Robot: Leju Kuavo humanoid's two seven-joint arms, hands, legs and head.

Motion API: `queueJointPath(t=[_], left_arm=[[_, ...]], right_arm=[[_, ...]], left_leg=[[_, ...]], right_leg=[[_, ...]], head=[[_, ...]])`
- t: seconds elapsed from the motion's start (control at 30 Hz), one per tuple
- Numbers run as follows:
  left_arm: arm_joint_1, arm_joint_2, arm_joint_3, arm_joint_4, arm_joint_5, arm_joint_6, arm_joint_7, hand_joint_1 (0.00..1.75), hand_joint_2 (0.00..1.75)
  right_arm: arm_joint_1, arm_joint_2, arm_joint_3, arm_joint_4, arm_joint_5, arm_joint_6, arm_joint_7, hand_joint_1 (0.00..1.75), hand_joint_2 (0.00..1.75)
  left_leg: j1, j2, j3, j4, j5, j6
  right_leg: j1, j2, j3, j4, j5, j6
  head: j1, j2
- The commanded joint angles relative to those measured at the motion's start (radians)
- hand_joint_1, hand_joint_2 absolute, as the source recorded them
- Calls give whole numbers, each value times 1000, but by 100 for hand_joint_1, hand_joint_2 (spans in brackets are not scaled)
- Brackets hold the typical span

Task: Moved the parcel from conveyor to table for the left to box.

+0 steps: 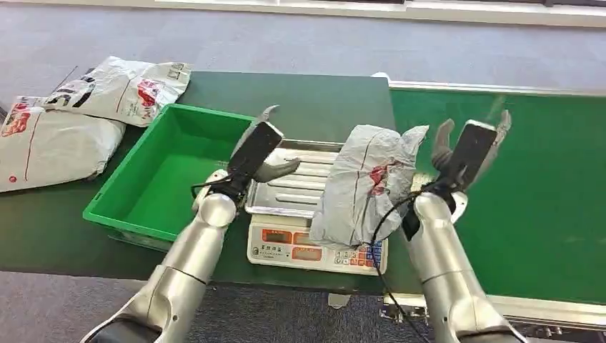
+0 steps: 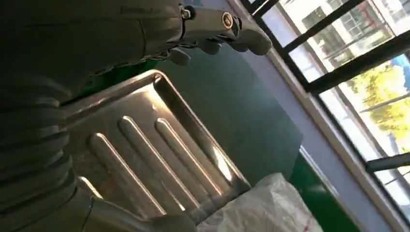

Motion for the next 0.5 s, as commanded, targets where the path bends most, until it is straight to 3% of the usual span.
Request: queueJointPath(t=[0.03, 0.23, 0.5], left_arm=[[-95, -59, -125, 355, -18, 12, 40, 0, 175], [-73, -59, -205, 322, 43, 15, 67, 0, 175], [-73, -59, -205, 322, 43, 15, 67, 0, 175]], right_arm=[[395, -108, -169, -364, 0, 925, 2, 0, 175], [424, -108, -201, -434, 10, 906, 1, 0, 175], [424, -108, -201, -434, 10, 906, 1, 0, 175]], left_leg=[[0, -8, 5, -4, 0, 0], [0, 2, 3, -3, -4, -1], [0, 7, 7, -5, -4, 0]], right_leg=[[0, -8, 8, -4, -3, -1], [0, 1, 3, -1, -4, -2], [0, 9, 5, -3, -2, -2]], head=[[-1, 0], [0, 0], [0, 0]])
